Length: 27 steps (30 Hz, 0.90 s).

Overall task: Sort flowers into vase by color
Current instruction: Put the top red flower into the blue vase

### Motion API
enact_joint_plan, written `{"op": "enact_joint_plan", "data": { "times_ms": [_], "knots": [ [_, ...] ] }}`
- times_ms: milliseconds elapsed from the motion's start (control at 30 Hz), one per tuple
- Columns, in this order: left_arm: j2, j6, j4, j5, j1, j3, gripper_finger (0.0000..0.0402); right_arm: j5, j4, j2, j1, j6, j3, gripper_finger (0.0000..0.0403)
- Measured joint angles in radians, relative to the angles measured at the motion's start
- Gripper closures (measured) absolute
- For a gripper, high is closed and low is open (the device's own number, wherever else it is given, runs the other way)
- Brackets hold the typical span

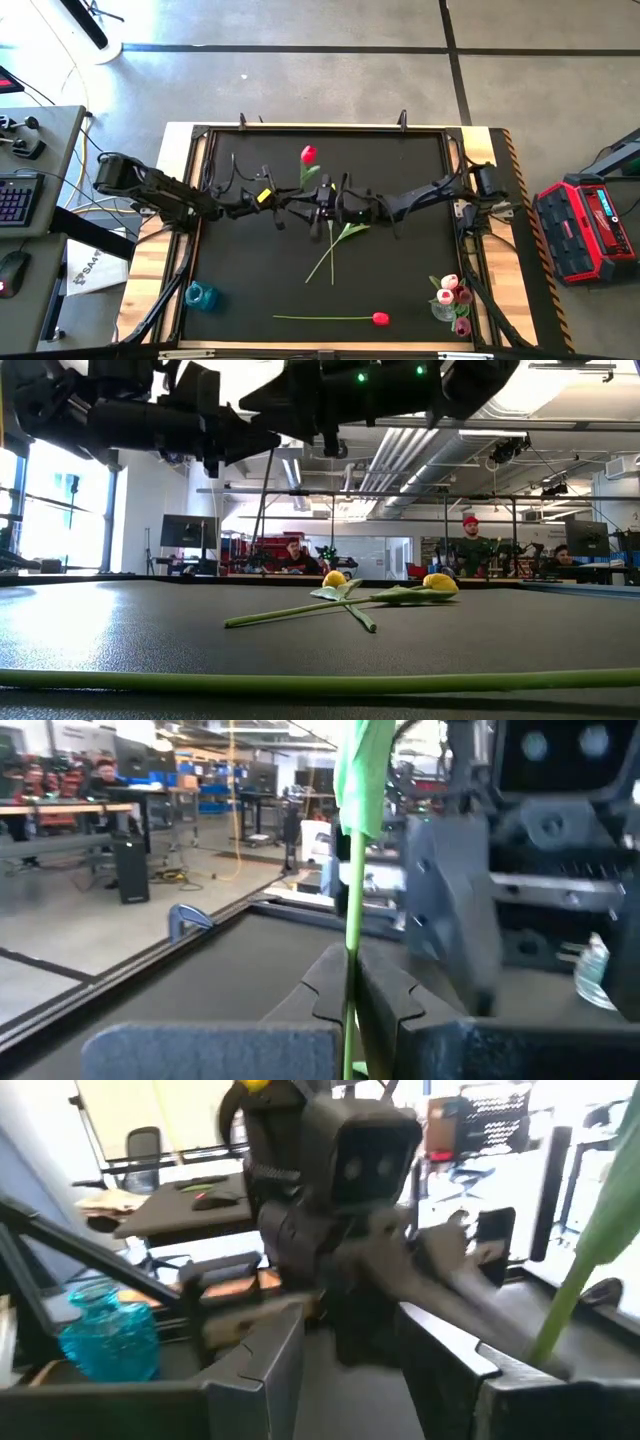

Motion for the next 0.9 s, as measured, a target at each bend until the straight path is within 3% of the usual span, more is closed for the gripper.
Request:
{"op": "enact_joint_plan", "data": {
  "times_ms": [467,900],
  "knots": [
    [0.048,0.072,0.005,-0.011,-0.051,0.019,0.0401,0.116,0.006,-0.003,0.022,-0.031,0.000,0.0257],
    [0.034,0.088,0.005,-0.023,-0.055,0.019,0.0401,0.329,-0.182,-0.107,0.078,-0.098,0.000,0.0257]
  ]
}}
